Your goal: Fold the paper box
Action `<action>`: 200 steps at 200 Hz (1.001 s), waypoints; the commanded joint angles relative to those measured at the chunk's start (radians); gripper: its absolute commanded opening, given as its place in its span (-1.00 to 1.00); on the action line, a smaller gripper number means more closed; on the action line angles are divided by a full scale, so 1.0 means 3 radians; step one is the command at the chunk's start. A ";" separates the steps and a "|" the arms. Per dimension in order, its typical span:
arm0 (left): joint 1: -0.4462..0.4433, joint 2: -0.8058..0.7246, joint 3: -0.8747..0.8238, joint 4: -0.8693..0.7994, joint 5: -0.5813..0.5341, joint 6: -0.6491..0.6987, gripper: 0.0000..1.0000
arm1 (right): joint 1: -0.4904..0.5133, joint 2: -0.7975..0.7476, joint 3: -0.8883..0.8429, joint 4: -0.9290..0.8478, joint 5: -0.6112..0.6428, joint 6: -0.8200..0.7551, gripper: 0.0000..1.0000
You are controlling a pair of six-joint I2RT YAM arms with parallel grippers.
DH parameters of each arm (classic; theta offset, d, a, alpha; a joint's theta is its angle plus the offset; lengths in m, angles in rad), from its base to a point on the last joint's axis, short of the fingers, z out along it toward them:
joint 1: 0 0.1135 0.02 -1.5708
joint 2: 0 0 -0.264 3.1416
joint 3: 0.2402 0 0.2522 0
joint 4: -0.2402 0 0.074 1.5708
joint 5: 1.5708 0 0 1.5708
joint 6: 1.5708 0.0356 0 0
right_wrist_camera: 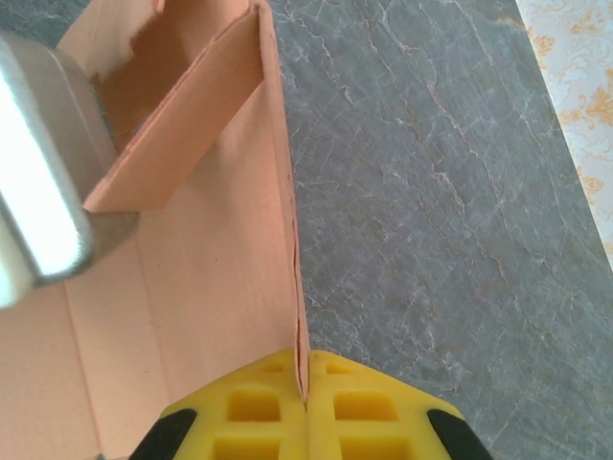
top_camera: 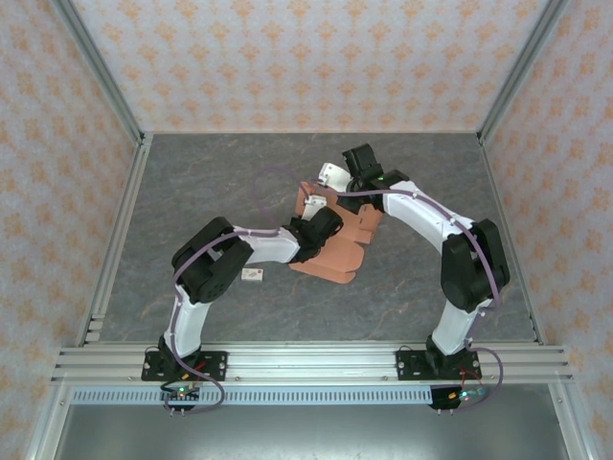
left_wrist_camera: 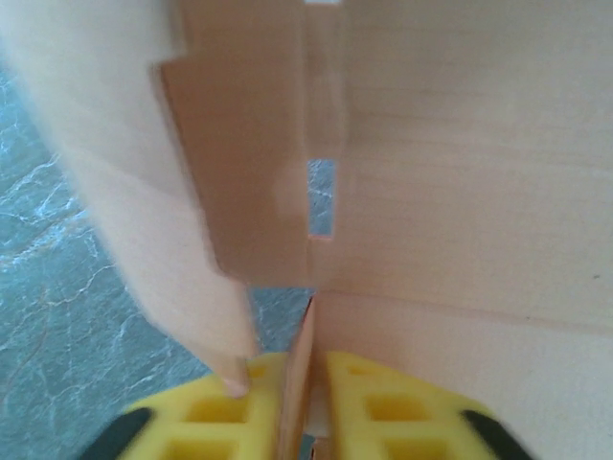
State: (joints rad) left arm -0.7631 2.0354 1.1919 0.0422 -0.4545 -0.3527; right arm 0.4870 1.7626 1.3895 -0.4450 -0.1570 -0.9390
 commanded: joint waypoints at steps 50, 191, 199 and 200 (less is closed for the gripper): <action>0.0245 -0.0919 -0.0686 0.0290 0.0740 -0.0207 -0.02 | -0.0018 -0.0030 -0.0013 0.0010 -0.0017 -0.0062 -1.00; 0.1063 -0.1600 -0.0641 0.0433 0.2901 -0.0584 -0.10 | -0.0078 -0.0301 -0.0289 0.0317 -0.0247 -0.0169 -1.00; 0.1093 -0.1607 -0.0609 0.0394 0.2893 -0.0586 -0.12 | -0.0076 -0.0342 -0.0345 0.0404 -0.0216 -0.0195 -1.00; 0.1097 -0.1609 -0.0601 0.0385 0.2887 -0.0587 -0.12 | -0.0075 -0.0348 -0.0354 0.0414 -0.0209 -0.0199 -1.00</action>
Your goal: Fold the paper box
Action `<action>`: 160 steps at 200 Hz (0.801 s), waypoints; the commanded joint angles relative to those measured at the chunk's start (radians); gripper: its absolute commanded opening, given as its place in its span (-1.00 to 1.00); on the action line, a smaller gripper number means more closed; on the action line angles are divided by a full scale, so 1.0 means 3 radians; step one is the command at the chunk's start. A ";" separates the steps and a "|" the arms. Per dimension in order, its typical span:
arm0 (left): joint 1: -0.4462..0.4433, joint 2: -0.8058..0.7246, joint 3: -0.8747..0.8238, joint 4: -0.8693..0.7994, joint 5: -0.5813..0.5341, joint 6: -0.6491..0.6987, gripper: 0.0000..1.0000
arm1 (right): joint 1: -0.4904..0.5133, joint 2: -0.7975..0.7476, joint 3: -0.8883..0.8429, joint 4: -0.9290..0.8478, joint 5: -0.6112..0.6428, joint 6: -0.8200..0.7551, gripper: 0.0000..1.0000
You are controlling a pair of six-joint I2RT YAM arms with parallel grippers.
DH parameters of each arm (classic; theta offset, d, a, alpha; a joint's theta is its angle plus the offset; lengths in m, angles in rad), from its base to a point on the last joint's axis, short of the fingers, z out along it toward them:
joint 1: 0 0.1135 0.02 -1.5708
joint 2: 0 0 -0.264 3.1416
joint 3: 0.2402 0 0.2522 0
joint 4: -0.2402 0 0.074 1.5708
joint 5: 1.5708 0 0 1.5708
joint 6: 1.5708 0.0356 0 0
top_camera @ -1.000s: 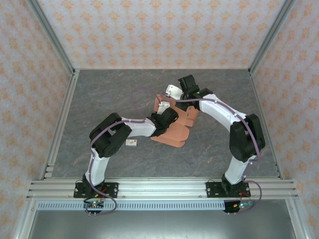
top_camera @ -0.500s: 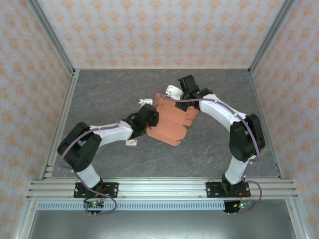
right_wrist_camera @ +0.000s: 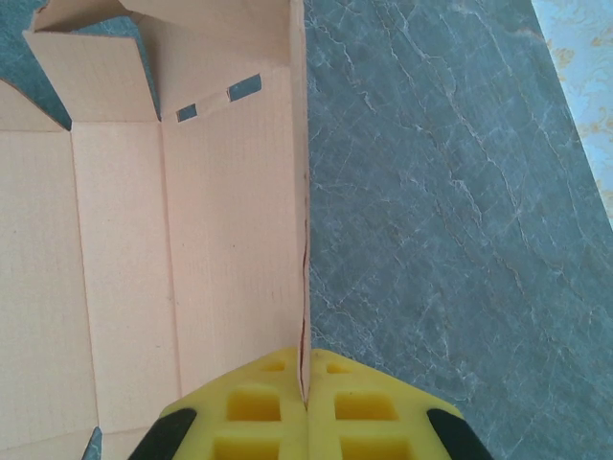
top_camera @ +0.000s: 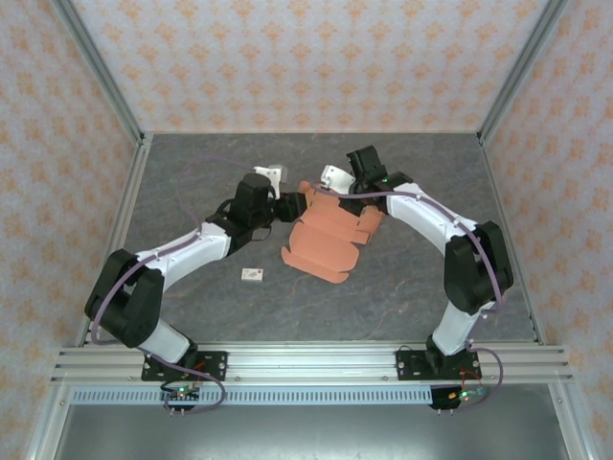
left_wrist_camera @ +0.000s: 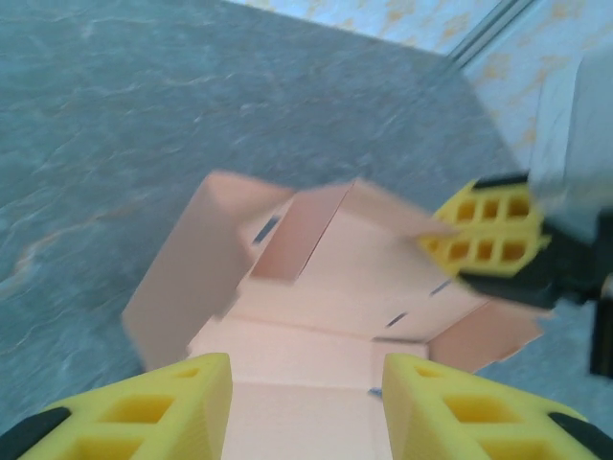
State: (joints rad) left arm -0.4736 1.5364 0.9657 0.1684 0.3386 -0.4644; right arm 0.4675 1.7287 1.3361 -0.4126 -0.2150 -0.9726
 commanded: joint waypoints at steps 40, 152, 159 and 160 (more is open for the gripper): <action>0.0304 -0.0047 0.0134 -0.0217 0.0140 -0.0518 -0.14 | 0.0090 -0.0318 -0.0400 0.0747 0.0414 -0.0397 -1.00; 0.0263 0.0349 0.0678 -0.0565 0.0618 -0.0766 -0.29 | 0.0443 -0.0319 -0.1196 0.2301 0.0955 -0.1410 -1.00; 0.0251 0.0381 0.0730 -0.0645 0.0593 -0.0741 -0.27 | 0.0456 -0.0310 -0.1218 0.2369 0.0983 -0.1426 -1.00; 0.0250 0.0388 0.0735 -0.0654 0.0591 -0.0739 -0.27 | 0.0459 -0.0308 -0.1223 0.2381 0.0988 -0.1429 -1.00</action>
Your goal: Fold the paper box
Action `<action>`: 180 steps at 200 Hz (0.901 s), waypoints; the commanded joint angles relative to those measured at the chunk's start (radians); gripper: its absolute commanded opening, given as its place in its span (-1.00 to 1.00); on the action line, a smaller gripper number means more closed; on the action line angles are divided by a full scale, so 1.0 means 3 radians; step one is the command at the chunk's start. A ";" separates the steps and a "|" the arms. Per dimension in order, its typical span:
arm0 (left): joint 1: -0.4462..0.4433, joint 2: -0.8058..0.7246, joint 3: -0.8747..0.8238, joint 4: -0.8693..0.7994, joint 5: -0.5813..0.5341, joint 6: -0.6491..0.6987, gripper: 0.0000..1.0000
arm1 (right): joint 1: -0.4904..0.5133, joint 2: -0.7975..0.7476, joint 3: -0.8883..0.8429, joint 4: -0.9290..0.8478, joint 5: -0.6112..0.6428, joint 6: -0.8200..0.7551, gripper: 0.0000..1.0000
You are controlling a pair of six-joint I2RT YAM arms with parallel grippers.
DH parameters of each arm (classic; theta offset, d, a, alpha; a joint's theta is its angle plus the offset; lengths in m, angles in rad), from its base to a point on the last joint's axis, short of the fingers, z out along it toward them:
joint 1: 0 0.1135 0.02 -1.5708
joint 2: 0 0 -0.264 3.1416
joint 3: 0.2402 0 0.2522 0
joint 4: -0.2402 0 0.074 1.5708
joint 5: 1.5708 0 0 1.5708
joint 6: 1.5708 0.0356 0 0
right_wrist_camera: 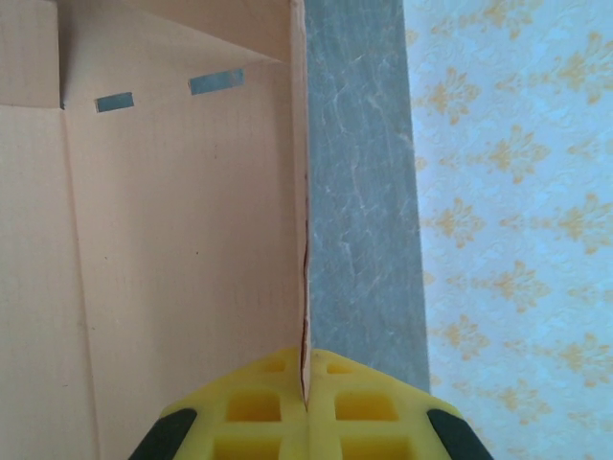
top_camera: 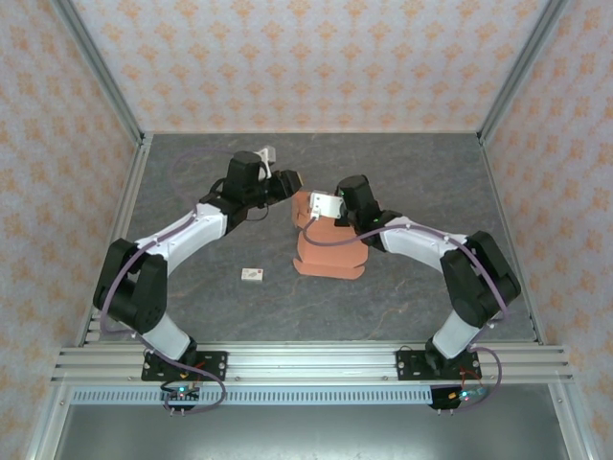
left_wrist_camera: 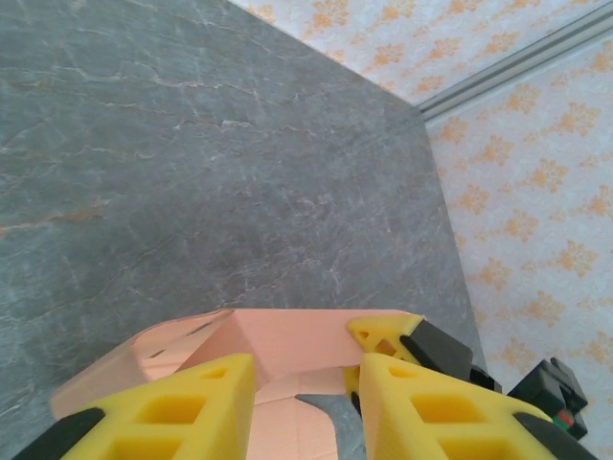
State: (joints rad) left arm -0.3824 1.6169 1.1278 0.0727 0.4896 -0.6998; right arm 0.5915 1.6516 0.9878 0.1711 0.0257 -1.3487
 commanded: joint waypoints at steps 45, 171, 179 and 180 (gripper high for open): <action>-0.0069 0.0318 0.0423 -0.0557 -0.0059 0.0074 -0.15 | 0.0097 -0.0029 -0.0148 0.0630 0.0274 -0.0264 -1.00; -0.0180 0.0765 0.0694 -0.0498 0.0186 -0.0110 -0.27 | 0.0141 0.0159 -0.0194 0.0892 0.0367 -0.0214 -1.00; -0.0181 0.0776 0.0703 -0.0496 0.0166 -0.0121 -0.28 | 0.0141 0.0183 -0.0180 0.0873 0.0384 -0.0204 -1.00; -0.0182 0.0779 0.0704 -0.0497 0.0162 -0.0121 -0.28 | 0.0141 0.0185 -0.0179 0.0870 0.0387 -0.0204 -1.00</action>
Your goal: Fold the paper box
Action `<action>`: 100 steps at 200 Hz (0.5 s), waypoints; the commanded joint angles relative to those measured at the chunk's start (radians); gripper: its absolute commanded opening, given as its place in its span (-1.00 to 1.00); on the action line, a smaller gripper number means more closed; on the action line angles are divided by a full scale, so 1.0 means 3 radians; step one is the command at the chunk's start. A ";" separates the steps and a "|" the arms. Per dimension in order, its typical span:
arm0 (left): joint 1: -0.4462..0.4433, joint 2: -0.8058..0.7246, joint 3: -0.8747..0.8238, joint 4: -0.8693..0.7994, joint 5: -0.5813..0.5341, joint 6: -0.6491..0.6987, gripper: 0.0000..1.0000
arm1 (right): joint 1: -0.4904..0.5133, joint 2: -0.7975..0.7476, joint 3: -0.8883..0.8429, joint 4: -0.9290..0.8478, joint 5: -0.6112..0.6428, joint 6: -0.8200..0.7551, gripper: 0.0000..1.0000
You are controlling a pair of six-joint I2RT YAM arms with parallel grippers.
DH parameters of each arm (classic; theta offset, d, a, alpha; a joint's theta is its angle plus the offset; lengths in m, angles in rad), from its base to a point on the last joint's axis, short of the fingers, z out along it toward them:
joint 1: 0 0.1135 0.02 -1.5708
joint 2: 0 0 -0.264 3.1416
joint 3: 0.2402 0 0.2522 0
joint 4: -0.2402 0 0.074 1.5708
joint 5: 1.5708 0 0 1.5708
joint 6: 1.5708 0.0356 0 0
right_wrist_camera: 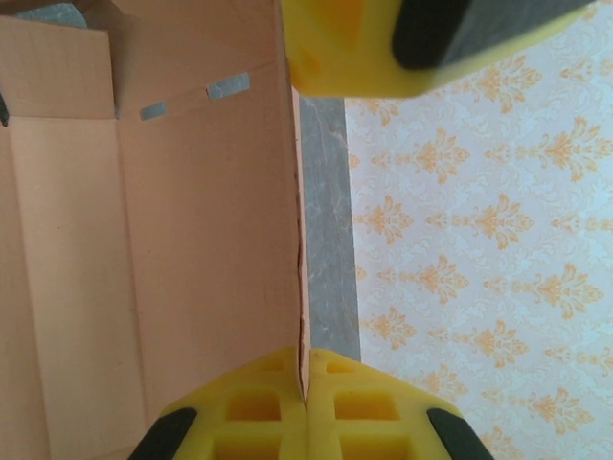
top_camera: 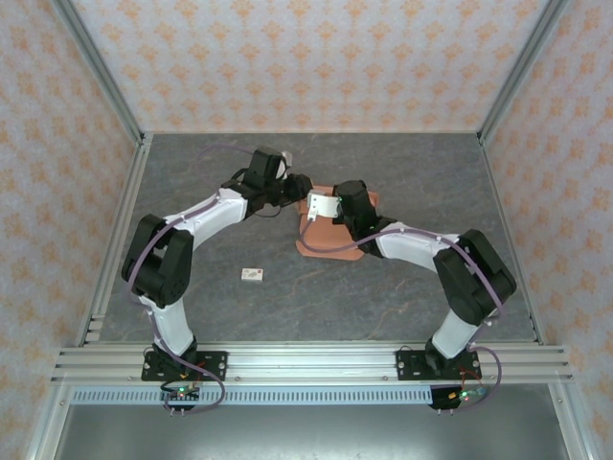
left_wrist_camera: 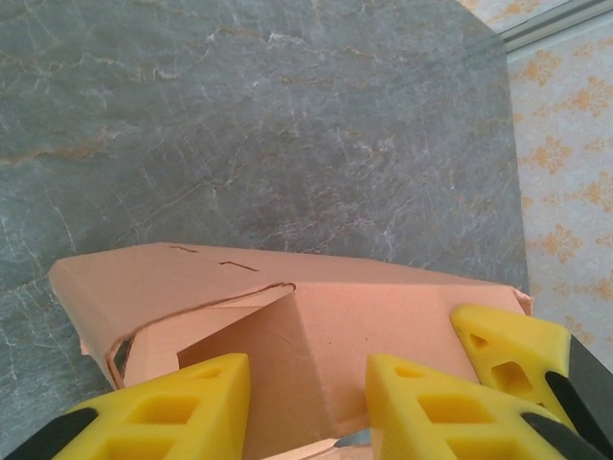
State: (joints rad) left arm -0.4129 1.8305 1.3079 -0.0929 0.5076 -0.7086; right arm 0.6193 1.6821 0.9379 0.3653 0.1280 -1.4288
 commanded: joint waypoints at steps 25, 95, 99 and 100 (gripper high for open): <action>-0.0072 0.0085 0.0158 0.0011 0.0079 -0.0096 -0.29 | 0.0046 0.0109 0.0015 0.0188 0.0029 0.0083 -1.00; -0.0014 -0.0031 0.0399 -0.0418 -0.0158 -0.0084 -0.10 | 0.0022 0.0067 0.0029 0.0097 -0.0002 0.0104 -1.00; -0.0005 -0.0035 0.0390 -0.0394 -0.0152 -0.0121 -0.09 | 0.0022 0.0064 0.0033 0.0093 -0.0002 0.0105 -1.00; -0.0005 -0.0033 0.0387 -0.0387 -0.0147 -0.0135 -0.09 | 0.0022 0.0064 0.0033 0.0092 -0.0002 0.0105 -1.00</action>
State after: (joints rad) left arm -0.4118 1.8545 1.3987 -0.1768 0.4637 -0.7155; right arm 0.6193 1.7027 0.9348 0.3824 0.1322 -1.4143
